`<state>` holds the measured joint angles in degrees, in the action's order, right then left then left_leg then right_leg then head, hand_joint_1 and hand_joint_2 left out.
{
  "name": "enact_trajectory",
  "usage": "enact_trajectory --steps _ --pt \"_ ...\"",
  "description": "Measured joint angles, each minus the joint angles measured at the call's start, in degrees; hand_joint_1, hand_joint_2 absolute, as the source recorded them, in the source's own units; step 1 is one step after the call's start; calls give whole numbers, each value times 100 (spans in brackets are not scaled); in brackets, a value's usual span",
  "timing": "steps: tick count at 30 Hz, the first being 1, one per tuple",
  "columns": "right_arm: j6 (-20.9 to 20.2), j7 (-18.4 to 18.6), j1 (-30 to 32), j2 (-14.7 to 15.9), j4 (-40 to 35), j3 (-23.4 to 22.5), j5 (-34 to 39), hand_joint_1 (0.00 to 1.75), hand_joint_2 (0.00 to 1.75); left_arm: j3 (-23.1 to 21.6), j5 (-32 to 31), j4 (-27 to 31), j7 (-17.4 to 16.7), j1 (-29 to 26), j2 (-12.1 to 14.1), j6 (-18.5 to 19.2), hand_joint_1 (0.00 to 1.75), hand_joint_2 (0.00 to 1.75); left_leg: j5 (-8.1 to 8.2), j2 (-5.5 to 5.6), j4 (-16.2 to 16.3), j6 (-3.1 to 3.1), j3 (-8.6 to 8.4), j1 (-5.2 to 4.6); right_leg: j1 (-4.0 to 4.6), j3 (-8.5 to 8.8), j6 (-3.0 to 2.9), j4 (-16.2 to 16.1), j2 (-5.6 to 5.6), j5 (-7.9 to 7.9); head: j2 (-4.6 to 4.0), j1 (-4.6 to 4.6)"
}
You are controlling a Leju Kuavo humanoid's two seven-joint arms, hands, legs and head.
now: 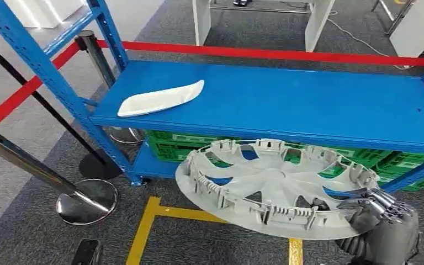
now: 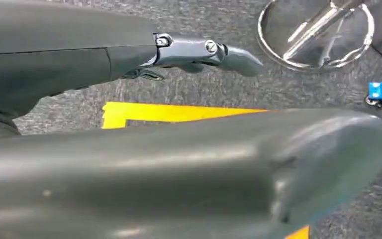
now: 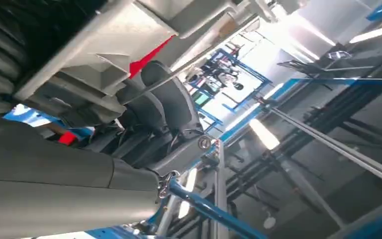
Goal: Take the parts from the cabinet and place them on the table.
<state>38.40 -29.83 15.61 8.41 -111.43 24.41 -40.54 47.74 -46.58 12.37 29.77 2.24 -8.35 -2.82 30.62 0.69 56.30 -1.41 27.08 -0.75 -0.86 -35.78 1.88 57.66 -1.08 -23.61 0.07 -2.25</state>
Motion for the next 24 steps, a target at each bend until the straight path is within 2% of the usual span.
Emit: enact_trajectory --steps 1,2,3,4,5,6,7,8,9,10,11,12,13,15,16,17,18,19,20,21,22,23,24 --pt "-2 0 5 -4 0 -2 0 175 175 0 0 0 0 -16 0 0 0 0 -68 -2 -19 -37 52 -11 -8 -13 37 -29 2 65 0 -7" --pt "-4 2 6 -7 -2 -9 0 175 175 0 -7 0 0 -23 -52 0 0 0 -165 -23 -126 -78 75 41 -12 -73 57 57 92 -33 0 -7" --pt "-4 2 30 -6 -4 -24 0 175 175 0 -7 0 -7 -20 -30 -2 0 0 -245 -44 -111 -115 140 31 30 -197 75 292 129 -378 0 22" --pt "-7 2 21 -7 -4 -33 0 175 175 2 -4 -2 -9 -4 -35 -13 0 0 -295 -46 -106 -169 222 28 33 -323 78 707 136 -766 0 59" --pt "-7 0 14 -6 -4 -35 -2 175 175 2 -7 0 -9 -3 -37 -11 0 0 -365 -45 -101 -173 304 12 28 -426 75 1136 136 -1064 0 72" --pt "-7 2 6 -6 -4 -42 0 175 175 2 -7 -2 -9 -3 -39 -11 0 0 -427 -45 -93 -178 398 1 29 -485 74 1507 136 -1253 0 59" --pt "-7 4 9 -6 -4 -46 0 175 175 2 -7 0 -9 -2 -39 -11 0 0 -481 -46 -78 -176 485 -2 33 -466 68 1685 135 -1254 0 72" --pt "-7 4 18 -6 -4 -48 0 175 175 2 -17 -2 -9 -3 -44 -11 0 0 -538 -48 -70 -168 570 -2 32 -338 63 1642 131 -1100 0 68" --pt "-7 7 24 -6 -4 -50 -2 175 175 2 -20 0 -9 -2 -48 -11 0 0 -586 -49 -64 -158 648 1 29 -118 58 1412 128 -899 0 68" --pt "-7 26 26 -6 -4 -55 -2 175 175 2 -24 -2 -11 -1 -59 -11 0 0 -635 -49 -46 -143 717 5 28 213 48 976 124 -699 0 66" --pt "-7 35 26 -6 -7 -57 -11 175 175 2 -28 0 -18 2 -70 -13 0 0 -668 -47 -22 -122 760 7 27 601 35 430 125 -600 0 70" --pt "-7 35 24 -6 -15 -59 -18 175 175 2 -37 -2 -31 0 -83 -15 0 0 -698 -47 5 -92 820 -23 41 939 26 -35 131 -701 0 74" --pt "-7 37 39 -6 -39 -63 -18 175 175 2 -44 0 -33 -1 -98 -17 0 0 -759 -47 29 -71 855 -25 38 1052 24 -276 141 -776 0 52" --pt "-4 39 57 -6 -46 -77 -20 175 175 2 -70 -2 -44 0 -107 -24 0 0 -876 -47 27 -50 915 -10 65 989 22 -268 151 -767 0 66" --pt "-4 52 69 -6 -46 -85 -20 175 175 2 -79 -2 -46 -10 -109 -26 0 0 -914 -36 22 -25 928 -22 59 957 -9 -275 145 -711 0 63" --pt "-4 66 71 -11 -48 -85 -24 175 175 2 -77 -2 -46 -12 -96 -35 0 0 -816 -15 57 3 964 -5 -4 900 -62 -302 101 -651 0 74" --pt "-7 94 70 -11 -52 -92 -33 175 175 2 -79 -2 -48 -18 -107 -46 0 0 -563 -20 232 53 1021 -7 12 879 -120 -282 104 -616 0 43" --pt "-7 113 75 -13 -61 -103 -33 175 175 2 -79 -2 -52 -17 -114 -50 0 0 -234 -26 607 85 1121 28 17 831 -165 -256 81 -588 0 2" --pt "-7 114 80 -13 -61 -107 -35 175 175 2 -79 -2 -55 -12 -116 -57 0 0 111 -26 1137 116 1259 53 29 762 -193 -230 67 -555 0 -2" --pt "-7 111 77 -13 -61 -111 -44 175 175 2 -79 -2 -52 -10 -122 -57 0 0 344 -27 1615 133 1365 60 38 678 -199 -191 53 -519 0 -7" --pt "-7 111 75 -13 -61 -116 -50 175 175 2 -79 -2 -55 -9 -131 -61 0 0 419 -27 1888 140 1391 62 42 597 -201 -146 44 -494 0 -9" --pt "-7 111 78 -15 -61 -116 -50 175 175 2 -79 -2 -55 -9 -140 -66 0 0 351 -26 1918 135 1302 61 47 501 -204 -91 40 -464 0 -11" --pt "-7 111 79 -15 -63 -118 -50 175 175 2 -79 -2 -55 -10 -146 -68 0 0 185 -26 1726 116 1117 61 57 417 -204 -46 39 -442 0 -11"
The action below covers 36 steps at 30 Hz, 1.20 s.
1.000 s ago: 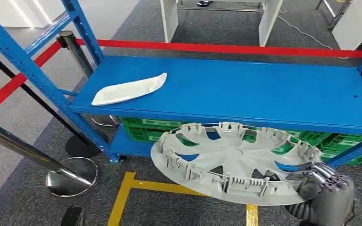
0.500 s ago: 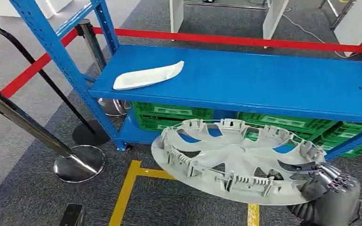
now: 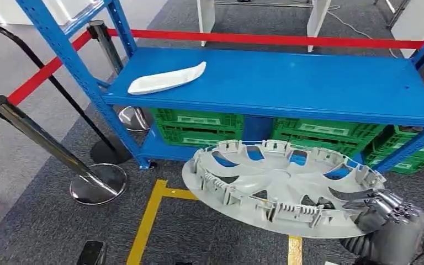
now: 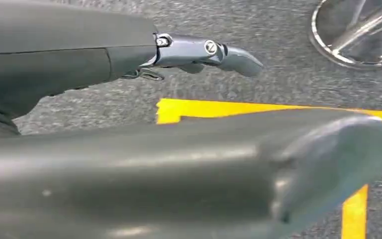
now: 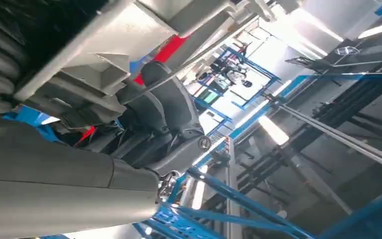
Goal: Take the parts from the cabinet and place them on the table.
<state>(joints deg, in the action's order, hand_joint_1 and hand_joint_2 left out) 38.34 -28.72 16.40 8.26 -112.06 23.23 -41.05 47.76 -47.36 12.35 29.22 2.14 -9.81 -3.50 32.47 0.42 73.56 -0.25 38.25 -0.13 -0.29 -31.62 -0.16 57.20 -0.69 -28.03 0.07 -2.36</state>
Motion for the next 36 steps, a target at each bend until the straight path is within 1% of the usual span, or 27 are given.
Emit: enact_trajectory --steps 2,3,4,7,8,9,10,12,13,14,15,17,18,19,20,23,24,25,27,28,29,31,32,33,34,35,36 --pt "2 0 0 0 -2 -2 -2 175 175 0 -18 0 0 15 -9 -7 0 0 -333 2 -963 -100 -670 -17 28 -142 6 71 9 64 0 0" --pt "0 2 5 -4 -9 -2 -2 175 175 0 -41 0 0 29 -2 -13 0 0 -249 4 -1396 -174 -927 -41 24 -173 13 77 7 91 0 6" --pt "2 9 1 -9 -20 -7 -2 175 175 0 -68 0 2 37 -9 -17 0 0 -203 2 -1676 -193 -1076 -49 49 -208 54 86 4 139 0 11" --pt "0 18 0 -41 -22 -11 0 175 175 0 -118 0 2 26 -17 -44 0 0 -332 4 -1718 -210 -987 -117 -18 -280 160 41 -5 308 0 0" --pt "0 28 8 -44 -22 -13 -2 175 175 0 -118 -4 0 20 -48 -46 0 0 -434 -22 -1821 -234 -960 -55 -20 -323 196 49 10 271 0 6" --pt "0 41 26 -44 -22 -15 -2 175 175 0 -120 -4 -2 25 -37 -50 0 0 -503 -39 -1833 -248 -895 -54 -24 -398 215 144 39 53 0 2" --pt "0 44 31 -44 -22 -13 -2 175 175 0 -118 -4 -2 36 -35 -50 0 0 -556 -40 -1828 -282 -819 -54 -24 -506 228 393 46 -276 0 33" --pt "0 46 30 -44 -22 -15 -2 175 175 0 -118 -4 -9 38 -55 -48 0 0 -693 -40 -1820 -279 -636 -58 -37 -720 258 1296 48 -909 0 39" --pt "0 55 35 -44 -22 -20 -2 175 175 0 -118 -4 -9 39 -68 -48 0 0 -768 -42 -1811 -273 -542 -57 -36 -754 277 1640 49 -1020 0 48" --pt "0 66 36 -44 -22 -26 -2 175 175 0 -118 -4 -9 39 -77 -48 0 0 -835 -45 -1804 -265 -450 -55 -40 -703 290 1777 49 -925 0 48" --pt "0 79 34 -44 -22 -35 -2 175 175 0 -120 -4 -15 40 -90 -48 0 0 -908 -52 -1788 -247 -342 -48 -46 -544 301 1709 47 -651 0 46" --pt "0 85 34 -44 -22 -42 -17 175 175 0 -131 -4 -28 44 -103 -48 0 0 -1028 -54 -1718 -196 -124 -16 -58 7 327 1086 48 -204 0 44" --pt "-2 96 32 -44 -22 -42 -33 175 175 0 -142 -4 -31 49 -107 -48 0 0 -1081 -51 -1660 -160 -38 -13 -74 369 343 577 49 -200 0 44" --pt "-4 98 21 -44 -22 -42 -50 175 175 0 -162 -4 -37 43 -96 -46 0 0 -1128 -42 -1613 -119 42 -39 -64 720 364 9 63 -532 2 57" --pt "-4 103 31 -46 -24 -37 -68 175 175 0 -175 -4 -39 40 -105 -46 0 0 -1160 -35 -1559 -108 65 -46 -43 916 278 -309 90 -625 0 66" --pt "-7 107 67 -48 -42 -39 -81 175 175 0 -203 -4 -44 24 -90 -44 0 0 -1342 -27 -1576 -50 76 -35 -31 671 147 -128 70 -539 -2 68" --pt "-5 107 57 -48 -42 -39 -85 175 175 0 -214 -7 -57 17 -85 -46 0 0 -1224 -27 -1535 -16 118 -12 -49 613 71 -115 47 -481 0 64" --pt "0 109 74 -48 -46 -42 -92 175 175 0 -242 -9 -70 1 -85 -44 0 0 -848 -29 -1365 20 164 -8 -43 537 34 -106 49 -423 0 51" --pt "7 114 108 -48 -61 -52 -125 175 175 0 -267 -9 -81 1 -85 -44 0 0 5 -29 -534 62 254 5 -22 363 -10 -95 37 -260 0 18" --pt "7 114 113 -48 -63 -57 -129 175 175 0 -280 -9 -83 12 -87 -44 0 0 218 -29 -109 63 281 6 -8 315 -18 -85 27 -192 0 11" --pt "7 114 115 -48 -63 -59 -133 175 175 0 -286 -9 -85 19 -87 -44 0 0 255 -29 186 58 272 5 7 237 -23 -70 21 -128 0 9" --pt "7 114 121 -48 -63 -63 -138 175 175 0 -297 -9 -90 22 -90 -46 0 0 -88 -29 252 10 54 0 44 2 -28 -4 16 1 0 7" --pt "7 114 128 -48 -63 -70 -138 175 175 0 -297 -9 -90 20 -92 -44 0 0 -317 -28 -123 -49 -268 -12 72 -124 -30 40 19 58 0 4" --pt "7 114 136 -48 -65 -72 -140 175 175 0 -299 -9 -90 24 -92 -44 0 0 -389 -24 -585 -121 -599 -35 84 -189 -30 60 23 97 0 4" --pt "9 116 148 -48 -72 -74 -140 175 175 0 -304 -7 -90 30 -81 -46 0 0 -271 -19 -1177 -223 -1003 -75 74 -230 -24 73 21 136 0 9" --pt "9 129 155 -50 -92 -79 -140 175 175 -2 -308 -9 -90 40 -81 -46 0 0 -94 -24 -1671 -255 -1285 -79 101 -254 17 83 19 193 0 13" --pt "9 129 155 -50 -92 -79 -140 175 175 -2 -308 -9 -90 41 -81 -46 0 0 -90 -24 -1690 -251 -1294 -79 99 -255 20 83 18 195 0 13"
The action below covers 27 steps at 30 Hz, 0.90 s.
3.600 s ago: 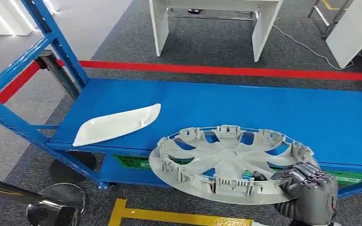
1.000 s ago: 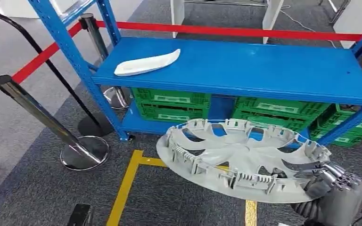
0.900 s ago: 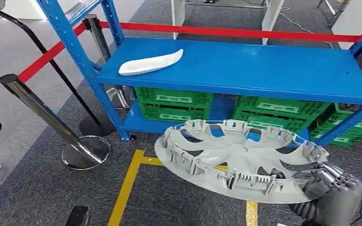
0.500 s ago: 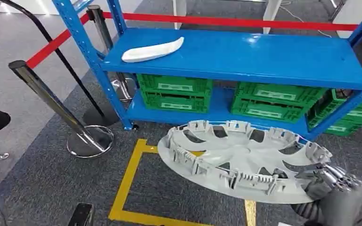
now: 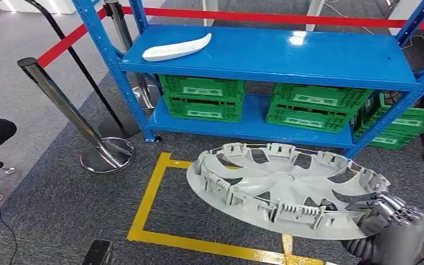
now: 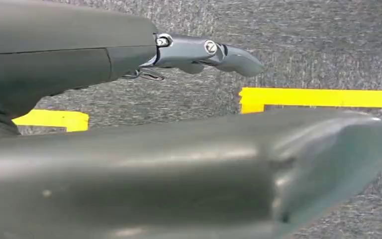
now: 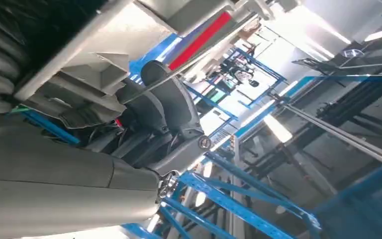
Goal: Take the parts from the cabinet and place them on the table.
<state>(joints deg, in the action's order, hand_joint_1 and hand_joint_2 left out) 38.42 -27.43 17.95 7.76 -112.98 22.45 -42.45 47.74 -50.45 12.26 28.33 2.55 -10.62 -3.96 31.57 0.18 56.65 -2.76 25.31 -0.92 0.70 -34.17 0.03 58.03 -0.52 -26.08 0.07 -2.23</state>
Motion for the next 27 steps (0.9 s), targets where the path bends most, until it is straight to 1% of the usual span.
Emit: enact_trajectory --steps 5,7,8,9,10,11,12,13,14,15,16,17,18,19,20,21,22,23,24,25,26,27 --pt "0 0 0 0 0 0 0 175 175 0 0 0 0 0 0 0 0 0 0 0 0 0 0 0 0 0 0 0 0 0 0 0" --pt "0 4 2 2 -2 0 0 175 175 0 0 0 0 3 -2 0 0 0 9 -1 -46 12 -17 -2 -5 -2 7 0 -4 8 0 0" --pt "0 9 8 0 -2 0 -2 175 175 0 -2 0 0 5 -7 0 0 0 21 1 -92 31 -25 -11 -16 -9 19 -1 -9 24 0 -2" --pt "2 26 4 0 -15 -6 -2 175 175 0 -20 0 0 15 -11 0 0 0 -9 4 -96 35 4 -49 -49 -54 61 -17 -15 97 0 -7" --pt "2 35 7 0 -15 -4 -2 175 175 0 -26 0 0 17 -11 0 0 0 -33 4 -94 33 25 -57 -69 -71 77 -24 -16 127 0 -4" --pt "11 66 53 0 -41 -15 -11 175 175 -7 -85 -2 0 5 -44 0 0 0 -246 -54 -235 17 127 -19 -88 -174 151 7 31 119 0 -13" --pt "11 72 108 0 -50 -41 -15 175 175 -55 -199 -2 -4 20 -35 -4 0 0 -472 -57 -187 -70 451 -24 -96 -474 215 1009 51 -970 0 18" --pt "13 72 173 -15 -66 -101 -20 175 175 -63 -278 -2 -39 16 -50 -72 0 0 -768 -87 -53 -12 963 -15 -129 -100 281 1425 44 -441 0 33" --pt "13 72 191 -26 -76 -109 -26 175 175 -66 -293 -2 -61 17 -50 -83 0 0 -827 -86 -3 12 1071 -5 -143 231 296 1036 42 -330 0 28" --pt "13 72 209 -39 -98 -118 -35 175 175 -68 -308 0 -72 22 -44 -94 0 0 -876 -80 76 48 1149 -15 -163 661 313 462 45 -468 0 31" --pt "13 72 211 -46 -125 -120 -37 175 175 -74 -334 0 -79 14 -46 -98 0 0 -900 -71 153 76 1224 -35 -150 1089 304 -146 49 -711 0 48" --pt "13 72 227 -52 -146 -122 -37 175 175 -87 -356 0 -81 7 -48 -100 0 0 -972 -74 171 97 1238 -37 -133 1075 197 -253 57 -815 0 24" --pt "13 72 262 -55 -151 -129 -39 175 175 -98 -358 -2 -81 12 -55 -103 0 0 -1025 -73 167 107 1240 -30 -125 1033 195 -232 61 -784 0 34" --pt "13 70 277 -55 -160 -133 -44 175 175 -101 -363 -2 -83 11 -57 -105 0 0 -1083 -72 159 142 1255 -14 -101 995 151 -188 63 -758 0 39" --pt "13 72 283 -61 -159 -138 -44 175 175 -101 -365 -2 -83 -6 -53 -105 0 0 -1137 -61 159 173 1279 -17 -120 934 79 -199 42 -690 0 44" --pt "13 77 284 -79 -162 -144 -44 175 175 -105 -376 -2 -87 -16 -52 -105 0 0 -891 -43 234 222 1331 12 -134 854 31 -192 18 -618 0 42" --pt "13 79 298 -90 -166 -153 -42 175 175 -109 -378 -2 -92 -27 -57 -105 0 0 -497 -41 460 258 1374 22 -132 775 -9 -192 23 -544 0 9" --pt "13 79 308 -96 -177 -160 -39 175 175 -111 -400 -2 -92 -25 -59 -105 0 0 -68 -41 847 289 1417 40 -126 681 -34 -189 18 -463 0 4" --pt "13 81 313 -112 -177 -168 -35 175 175 -118 -415 -2 -92 -16 -59 -105 0 0 241 -41 1268 308 1457 55 -118 591 -35 -184 18 -385 0 4" --pt "13 79 314 -124 -177 -177 -31 175 175 -137 -426 -2 -92 -11 -61 -105 0 0 405 -41 1644 322 1466 68 -109 501 -35 -176 15 -312 0 7" --pt "13 79 314 -138 -177 -186 -24 175 175 -157 -435 -2 -92 -7 -61 -105 0 0 359 -41 1910 324 1443 77 -100 436 -34 -159 7 -234 0 2" --pt "13 79 318 -146 -177 -188 -17 175 175 -175 -452 -2 -92 -4 -61 -107 0 0 146 -40 1949 315 1344 81 -91 308 -32 -128 4 -150 0 4"
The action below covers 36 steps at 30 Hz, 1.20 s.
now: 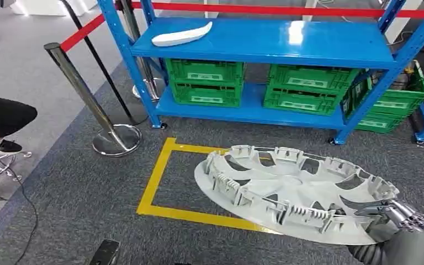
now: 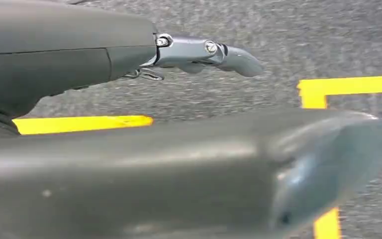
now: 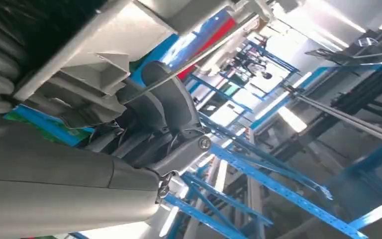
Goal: Take the parts from the cabinet and place them on the table.
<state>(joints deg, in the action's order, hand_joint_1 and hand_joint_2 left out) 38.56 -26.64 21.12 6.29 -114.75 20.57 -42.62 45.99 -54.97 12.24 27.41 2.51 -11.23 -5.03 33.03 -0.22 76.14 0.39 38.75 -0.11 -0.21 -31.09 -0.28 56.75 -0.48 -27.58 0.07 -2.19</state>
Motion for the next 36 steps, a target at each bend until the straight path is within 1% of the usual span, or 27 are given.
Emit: enact_trajectory --steps 2,3,4,5,6,8,9,10,12,13,14,15,17,18,20,21,23,24,25,27,28,29,31,33,34,35,36 --pt "0 0 13 -31 0 -4 0 175 175 -15 -9 0 0 0 0 -4 0 0 -427 4 -584 -59 -521 -2 18 -233 16 67 8 123 0 -2" --pt "0 0 25 -46 0 -7 0 175 175 -15 -11 0 0 3 2 -4 0 0 -436 12 -1125 -106 -910 -10 19 -291 27 87 9 168 0 -4" --pt "0 0 38 -57 0 -9 0 175 175 -17 -11 0 0 9 15 -9 0 0 -225 29 -1689 -158 -1282 -34 33 -329 58 96 7 200 0 0" --pt "0 0 37 -59 -2 -13 -2 175 175 -20 -15 0 0 19 13 -11 0 0 -106 33 -2079 -171 -1485 -46 33 -350 89 104 -2 262 0 9" --pt "0 0 33 -63 -7 -15 -2 175 175 -22 -18 0 0 23 13 -13 0 0 -125 33 -2085 -167 -1441 -79 4 -379 139 82 -9 341 0 3" --pt "0 0 41 -85 -15 -20 0 175 175 -22 -18 0 -2 10 11 -13 0 0 -279 29 -2130 -235 -1313 -118 -27 -432 226 40 -5 483 0 2" --pt "0 0 55 -85 -15 -28 0 175 175 -24 -18 0 -2 15 2 -13 0 0 -371 -24 -2170 -272 -1259 -77 -46 -501 232 103 37 364 0 -24" --pt "0 0 77 -85 -15 -39 0 175 175 -22 -13 0 -4 18 11 -15 0 0 -441 -24 -2174 -324 -1162 -83 -31 -615 249 240 44 61 0 -13" --pt "0 -2 82 -85 -15 -42 0 175 175 -24 -18 0 -7 17 4 -15 0 0 -579 -33 -2127 -371 -970 -86 -37 -780 277 986 43 -653 0 44" --pt "0 -2 85 -85 -15 -42 0 175 175 -24 -18 0 -7 18 2 -15 0 0 -652 -35 -2108 -374 -864 -96 -38 -838 296 1395 42 -853 0 44" --pt "0 -2 93 -85 -15 -46 0 175 175 -24 -18 0 -7 17 4 -13 0 0 -729 -41 -2080 -368 -738 -100 -37 -854 306 1729 43 -857 0 53" --pt "0 -2 95 -85 -15 -52 0 175 175 -24 -18 0 -7 16 4 -13 0 0 -789 -46 -2055 -361 -632 -102 -37 -785 312 1812 42 -686 0 55" --pt "0 0 94 -87 -15 -57 0 175 175 -24 -18 0 -7 17 4 -13 0 0 -913 -54 -1965 -337 -378 -100 -38 -325 312 1410 40 -169 0 55" --pt "0 0 94 -87 -15 -57 0 175 175 -24 -18 0 -4 19 2 -13 0 0 -969 -53 -1909 -319 -260 -100 -39 58 308 924 37 -114 0 55" --pt "0 -2 90 -87 -28 -55 -4 175 175 -24 -15 0 2 19 -4 -9 0 0 -1050 -45 -1794 -266 -153 -130 -18 793 259 -204 44 -597 0 49" --pt "0 0 104 -87 -33 -57 0 175 175 -24 -15 0 4 14 -2 -13 0 0 -1123 -44 -1826 -238 -168 -119 3 639 215 -100 39 -560 0 31" --pt "0 -15 103 -87 -48 -66 9 175 175 -24 -18 0 7 27 -2 -28 0 0 -1201 -41 -1832 -171 -132 -99 18 589 133 -102 49 -520 2 68" --pt "0 -17 94 -90 -48 -68 76 175 175 -24 -18 0 11 21 13 -33 0 0 -1200 -36 -1805 -141 -101 -95 -38 531 78 -124 21 -445 0 81" --pt "-4 -24 96 -90 -50 -68 155 175 175 -24 -18 0 24 10 13 -33 0 0 -937 -18 -1697 -87 -58 -91 -38 479 43 -123 28 -394 0 73" --pt "-15 -26 106 -90 -59 -70 309 175 175 -24 -18 0 42 6 13 -11 0 0 -174 -15 -978 1 89 -34 -42 353 1 -120 24 -266 0 7" --pt "-28 -35 105 -90 -59 -70 370 175 175 -24 -20 0 50 8 13 7 0 0 66 -14 -515 32 173 -7 -41 286 5 -115 22 -211 0 5" --pt "-37 -59 105 -90 -59 -70 431 175 175 -24 -20 0 61 7 15 18 0 0 123 -15 -167 54 214 11 -41 220 16 -104 20 -166 0 2" --pt "-48 -105 103 -90 -59 -70 544 175 175 -24 -22 0 83 5 13 37 0 0 -165 -14 -178 81 2 51 -46 142 47 -70 21 -78 0 0" --pt "-50 -120 108 -90 -59 -68 566 175 175 -24 -22 0 92 7 15 37 0 0 -464 -12 -1059 69 -612 77 -53 61 87 -37 34 -21 0 0" --pt "-50 -120 108 -90 -59 -68 570 175 175 -24 -24 0 98 8 15 37 0 0 -495 13 -1616 46 -972 78 -57 45 110 -24 31 -5 0 0" --pt "-50 -120 97 -90 -61 -70 570 175 175 -24 -24 0 101 12 15 39 0 0 -399 38 -1899 14 -1133 53 -34 4 144 0 28 13 0 7" --pt "-50 -122 95 -90 -63 -68 573 175 175 -24 -24 0 103 11 17 39 0 0 -393 38 -1918 0 -1106 41 -38 -18 193 -1 28 55 0 9"
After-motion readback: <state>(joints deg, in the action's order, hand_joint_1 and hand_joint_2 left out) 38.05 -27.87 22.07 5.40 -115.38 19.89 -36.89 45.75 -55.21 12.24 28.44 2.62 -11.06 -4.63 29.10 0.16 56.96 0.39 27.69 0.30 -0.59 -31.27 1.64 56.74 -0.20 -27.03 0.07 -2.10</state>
